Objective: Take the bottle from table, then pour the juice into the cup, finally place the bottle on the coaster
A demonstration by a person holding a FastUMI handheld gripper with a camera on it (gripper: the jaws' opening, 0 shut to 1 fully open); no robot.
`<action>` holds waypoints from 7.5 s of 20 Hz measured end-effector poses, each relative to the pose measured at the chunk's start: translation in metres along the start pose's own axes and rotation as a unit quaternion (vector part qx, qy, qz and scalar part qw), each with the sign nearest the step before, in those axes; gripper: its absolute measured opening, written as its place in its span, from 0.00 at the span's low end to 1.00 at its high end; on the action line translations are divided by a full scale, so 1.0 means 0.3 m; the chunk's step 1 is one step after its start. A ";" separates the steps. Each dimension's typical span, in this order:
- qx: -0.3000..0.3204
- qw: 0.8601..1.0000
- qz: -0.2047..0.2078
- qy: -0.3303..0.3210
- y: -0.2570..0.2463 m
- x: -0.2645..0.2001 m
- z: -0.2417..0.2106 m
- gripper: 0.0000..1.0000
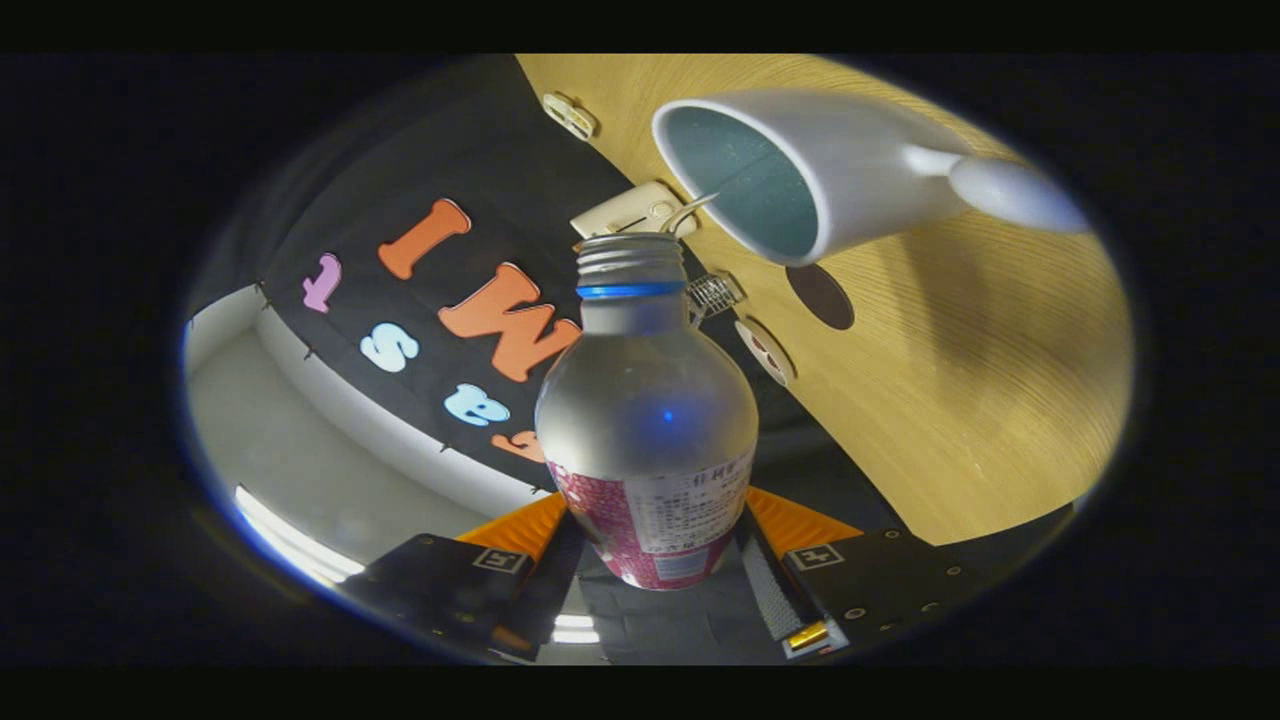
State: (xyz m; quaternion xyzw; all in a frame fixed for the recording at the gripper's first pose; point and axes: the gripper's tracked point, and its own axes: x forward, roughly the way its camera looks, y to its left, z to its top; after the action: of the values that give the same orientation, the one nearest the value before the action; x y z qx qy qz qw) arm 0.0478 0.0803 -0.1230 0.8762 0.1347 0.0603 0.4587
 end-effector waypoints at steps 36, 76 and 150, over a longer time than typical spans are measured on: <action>0.068 0.994 0.084 0.002 0.077 -0.009 0.020 0.78; -0.426 0.887 -0.115 -0.136 -0.048 -0.048 0.232 0.78; -0.852 0.490 -0.116 -0.145 0.261 -0.157 -0.189 0.97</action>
State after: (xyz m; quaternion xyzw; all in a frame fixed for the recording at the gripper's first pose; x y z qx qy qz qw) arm 0.0039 0.0688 -0.0256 0.0313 0.0497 -0.0362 0.9976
